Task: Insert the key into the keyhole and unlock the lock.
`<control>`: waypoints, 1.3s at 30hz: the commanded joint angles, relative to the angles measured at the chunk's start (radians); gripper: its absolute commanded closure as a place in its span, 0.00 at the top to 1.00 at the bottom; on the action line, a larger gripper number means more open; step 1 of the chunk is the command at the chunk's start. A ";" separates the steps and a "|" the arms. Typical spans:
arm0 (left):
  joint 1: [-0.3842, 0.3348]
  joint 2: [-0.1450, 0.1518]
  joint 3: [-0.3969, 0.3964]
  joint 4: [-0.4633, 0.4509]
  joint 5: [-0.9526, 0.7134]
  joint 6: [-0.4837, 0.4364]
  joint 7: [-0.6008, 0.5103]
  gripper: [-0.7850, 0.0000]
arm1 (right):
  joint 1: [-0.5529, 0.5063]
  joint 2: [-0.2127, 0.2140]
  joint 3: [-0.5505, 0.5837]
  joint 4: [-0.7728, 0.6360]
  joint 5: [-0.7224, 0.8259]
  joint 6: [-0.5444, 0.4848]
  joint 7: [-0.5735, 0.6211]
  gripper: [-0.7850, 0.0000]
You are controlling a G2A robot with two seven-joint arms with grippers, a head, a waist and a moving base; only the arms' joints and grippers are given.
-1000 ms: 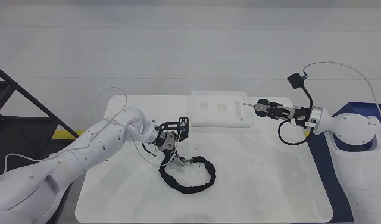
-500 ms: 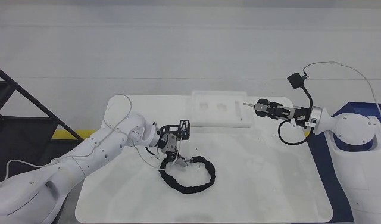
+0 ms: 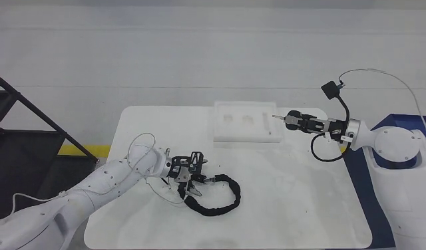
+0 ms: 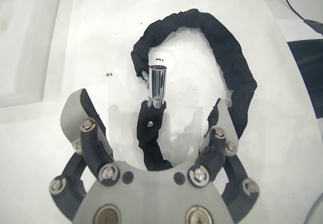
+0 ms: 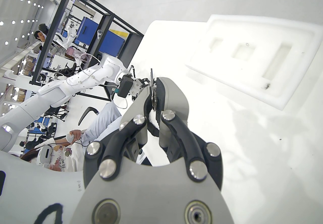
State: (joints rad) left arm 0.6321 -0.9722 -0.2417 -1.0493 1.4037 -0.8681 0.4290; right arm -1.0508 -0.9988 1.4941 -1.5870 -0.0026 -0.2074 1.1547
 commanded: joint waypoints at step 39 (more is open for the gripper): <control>0.073 -0.107 -0.070 0.178 0.091 0.038 0.139 0.00 | 0.000 0.000 0.000 0.000 0.000 0.000 0.000 0.00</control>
State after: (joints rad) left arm 0.7051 -1.0781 -0.3088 -0.8740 1.4955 -0.8281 0.5648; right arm -1.0508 -0.9988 1.4941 -1.5870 -0.0026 -0.2074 1.1547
